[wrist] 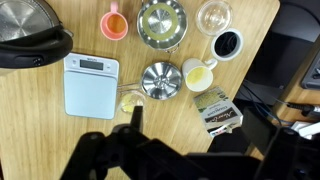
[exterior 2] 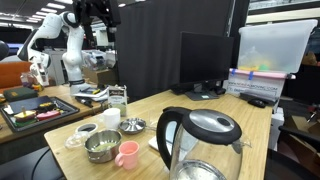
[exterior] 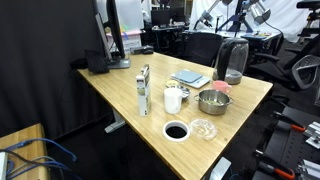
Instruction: Close the glass jar with the glass lid on the table
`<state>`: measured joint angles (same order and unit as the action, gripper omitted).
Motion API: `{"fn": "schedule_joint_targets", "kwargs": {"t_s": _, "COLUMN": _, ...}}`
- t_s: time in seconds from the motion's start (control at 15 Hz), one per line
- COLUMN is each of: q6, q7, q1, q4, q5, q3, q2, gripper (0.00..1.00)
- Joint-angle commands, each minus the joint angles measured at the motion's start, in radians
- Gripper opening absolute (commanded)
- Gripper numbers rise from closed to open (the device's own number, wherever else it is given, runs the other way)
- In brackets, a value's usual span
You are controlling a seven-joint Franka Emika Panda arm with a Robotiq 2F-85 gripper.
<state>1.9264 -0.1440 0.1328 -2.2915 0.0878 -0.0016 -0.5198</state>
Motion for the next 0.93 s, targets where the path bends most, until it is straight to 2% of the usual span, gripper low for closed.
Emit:
{"fn": "schedule_joint_targets", "kwargs": {"t_s": 0.0, "q6": -0.002, "q7": -0.004, "q1": -0.012, "q4": 0.002, "q5": 0.005, "q3": 0.010, "q2": 0.001, "gripper": 1.00}}
{"fn": "schedule_joint_targets", "kwargs": {"t_s": 0.47, "q6": -0.003, "q7": -0.005, "q1": 0.000, "q4": -0.060, "q5": -0.091, "q3": 0.075, "q2": 0.064, "gripper": 1.00}}
{"fn": "schedule_joint_targets", "kwargs": {"t_s": 0.87, "q6": -0.001, "q7": -0.002, "q1": 0.026, "q4": -0.115, "q5": -0.065, "q3": 0.096, "q2": 0.132, "gripper": 1.00}}
